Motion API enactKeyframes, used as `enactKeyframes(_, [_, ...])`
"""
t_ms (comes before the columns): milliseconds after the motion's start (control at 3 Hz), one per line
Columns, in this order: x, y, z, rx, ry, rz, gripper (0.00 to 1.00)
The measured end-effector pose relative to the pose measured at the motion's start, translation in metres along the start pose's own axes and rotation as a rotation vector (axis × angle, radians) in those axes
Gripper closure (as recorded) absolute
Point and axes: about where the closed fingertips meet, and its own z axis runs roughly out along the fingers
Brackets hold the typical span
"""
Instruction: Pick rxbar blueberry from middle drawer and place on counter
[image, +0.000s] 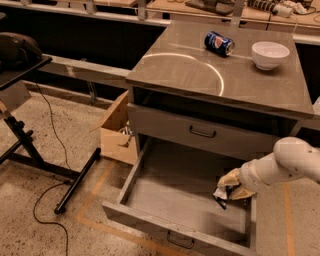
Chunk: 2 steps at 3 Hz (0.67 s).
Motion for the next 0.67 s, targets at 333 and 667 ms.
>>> enactKeyframes(333, [-0.005, 0.001, -0.007, 0.025, -0.017, -0.048, 1.0])
enactKeyframes(667, [-0.011, -0.007, -0.026, 0.073, -0.051, -0.07, 1.0])
